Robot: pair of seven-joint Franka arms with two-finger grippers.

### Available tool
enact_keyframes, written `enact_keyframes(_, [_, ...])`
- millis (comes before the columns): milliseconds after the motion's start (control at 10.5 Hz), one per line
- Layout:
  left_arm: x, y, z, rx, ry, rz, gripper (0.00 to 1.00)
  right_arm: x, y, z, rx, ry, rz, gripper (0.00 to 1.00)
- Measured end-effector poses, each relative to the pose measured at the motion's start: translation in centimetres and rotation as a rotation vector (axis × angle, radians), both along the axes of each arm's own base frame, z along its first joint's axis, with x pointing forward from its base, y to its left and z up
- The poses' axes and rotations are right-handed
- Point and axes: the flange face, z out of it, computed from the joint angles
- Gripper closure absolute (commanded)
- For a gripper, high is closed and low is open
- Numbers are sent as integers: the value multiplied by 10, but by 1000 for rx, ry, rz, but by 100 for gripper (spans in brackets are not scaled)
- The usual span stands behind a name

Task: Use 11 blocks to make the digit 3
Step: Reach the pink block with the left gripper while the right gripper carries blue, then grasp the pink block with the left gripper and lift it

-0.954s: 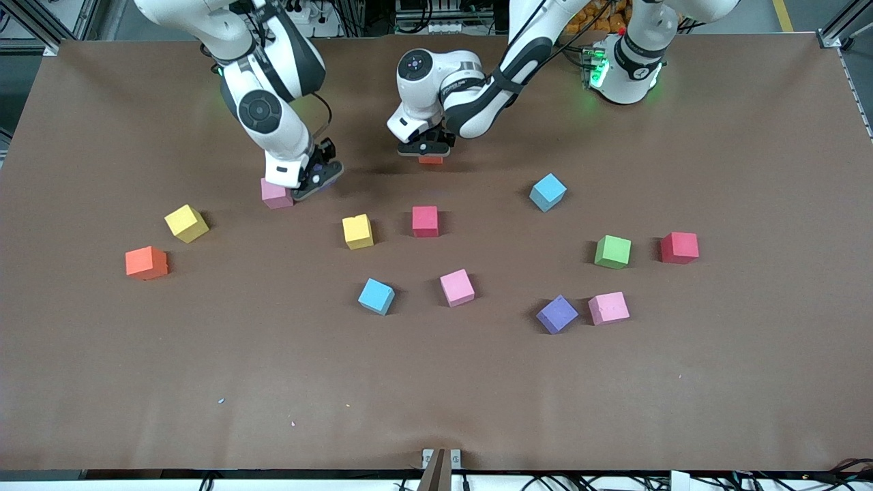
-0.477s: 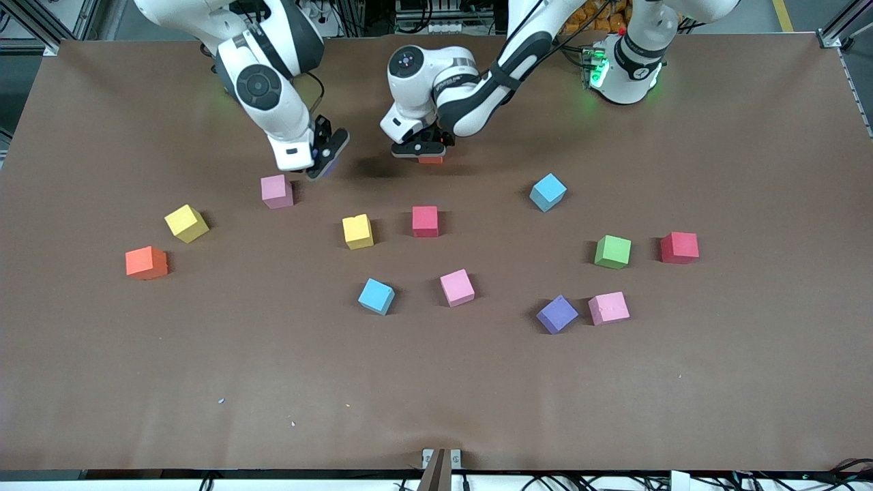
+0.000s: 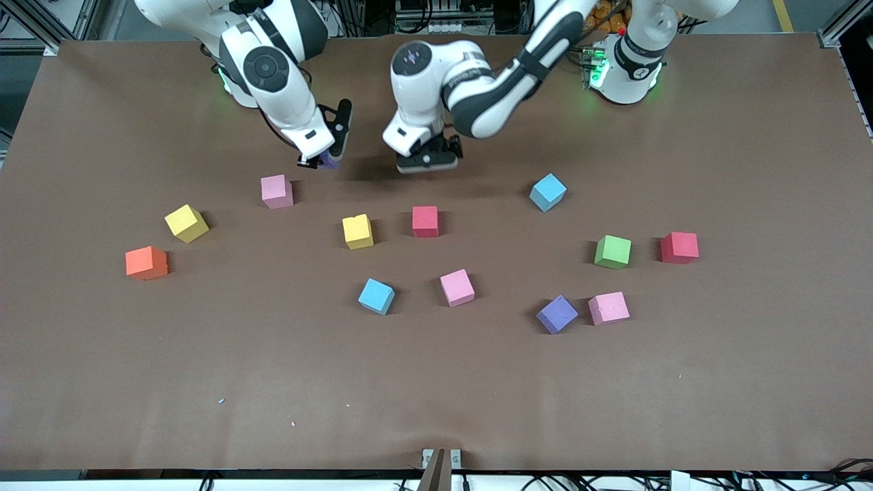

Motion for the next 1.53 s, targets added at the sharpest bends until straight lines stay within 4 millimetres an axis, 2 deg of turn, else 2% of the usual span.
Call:
enact_keyframes(191, [50,14,-3,-34,1,23,0,-18,25,0,18,-27,71,100])
enact_keyframes(286, [67,16,-11,-51,4,15,0,-32,39,-3,19,-34,95,100])
enact_keyframes(477, [80,12,-29,-61,0,-9,0,-60,67,-16,4,-43,71,100])
enact_keyframes(573, [86,9,-35,-62,-2,-12,0,-70,80,-30,1,-53,58,100])
enact_keyframes(763, [95,5,-48,-65,4,-16,0,-80,93,-63,-23,-54,0,100])
enact_keyframes(954, [93,-3,-60,-62,10,-25,0,-96,111,-85,-55,-49,-28,100])
enact_keyframes(1241, [88,-18,-68,-54,-13,-42,0,-89,135,-91,-53,-56,-54,100])
enact_keyframes(1527, [87,-19,-76,-41,-17,-46,0,-86,161,-99,-82,-109,-56,100])
